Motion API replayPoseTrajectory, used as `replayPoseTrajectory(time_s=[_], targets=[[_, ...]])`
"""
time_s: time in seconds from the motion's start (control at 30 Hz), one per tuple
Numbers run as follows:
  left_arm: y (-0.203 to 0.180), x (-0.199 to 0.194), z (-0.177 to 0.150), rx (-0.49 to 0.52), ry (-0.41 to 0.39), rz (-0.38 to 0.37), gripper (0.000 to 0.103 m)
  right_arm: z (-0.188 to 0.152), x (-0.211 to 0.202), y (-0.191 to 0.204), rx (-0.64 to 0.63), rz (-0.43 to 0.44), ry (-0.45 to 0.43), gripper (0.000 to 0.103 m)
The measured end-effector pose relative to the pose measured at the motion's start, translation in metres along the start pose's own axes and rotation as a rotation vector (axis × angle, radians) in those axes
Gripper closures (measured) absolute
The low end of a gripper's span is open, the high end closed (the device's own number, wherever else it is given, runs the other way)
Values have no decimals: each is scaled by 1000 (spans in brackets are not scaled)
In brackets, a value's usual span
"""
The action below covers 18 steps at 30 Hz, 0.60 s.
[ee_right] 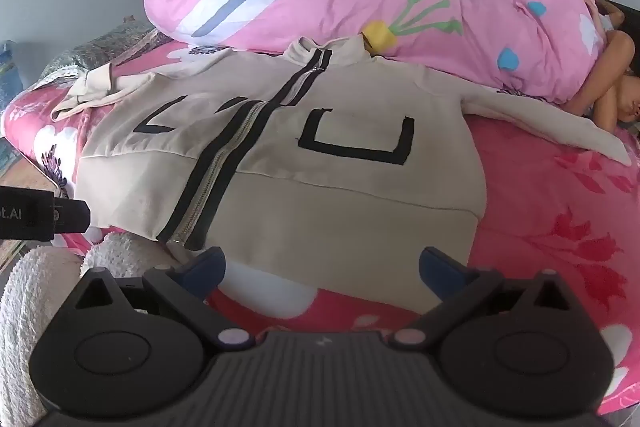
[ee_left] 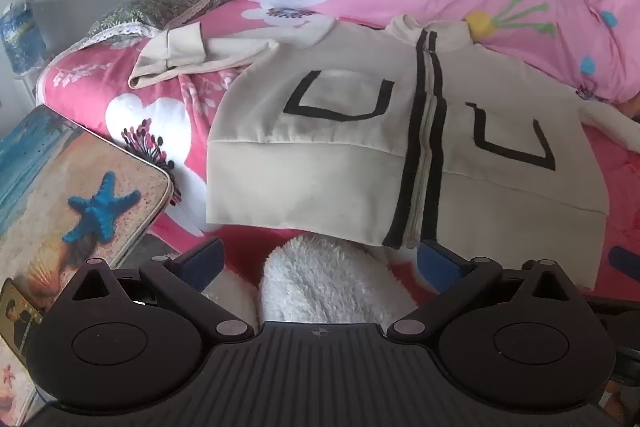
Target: Fold large clothes
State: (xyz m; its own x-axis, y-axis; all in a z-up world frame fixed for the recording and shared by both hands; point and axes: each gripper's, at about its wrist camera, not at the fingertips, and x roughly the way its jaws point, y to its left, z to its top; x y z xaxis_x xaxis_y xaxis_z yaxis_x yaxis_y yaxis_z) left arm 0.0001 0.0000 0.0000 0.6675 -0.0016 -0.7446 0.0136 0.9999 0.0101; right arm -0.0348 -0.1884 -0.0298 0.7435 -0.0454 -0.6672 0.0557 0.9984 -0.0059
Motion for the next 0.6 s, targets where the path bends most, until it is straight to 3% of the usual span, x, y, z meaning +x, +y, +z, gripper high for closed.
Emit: replayPoseTrajectory(time_s=[0.6], targets=[[-2,2,0,-9,7,-18,0,3,0,-1,2,0,13,0]])
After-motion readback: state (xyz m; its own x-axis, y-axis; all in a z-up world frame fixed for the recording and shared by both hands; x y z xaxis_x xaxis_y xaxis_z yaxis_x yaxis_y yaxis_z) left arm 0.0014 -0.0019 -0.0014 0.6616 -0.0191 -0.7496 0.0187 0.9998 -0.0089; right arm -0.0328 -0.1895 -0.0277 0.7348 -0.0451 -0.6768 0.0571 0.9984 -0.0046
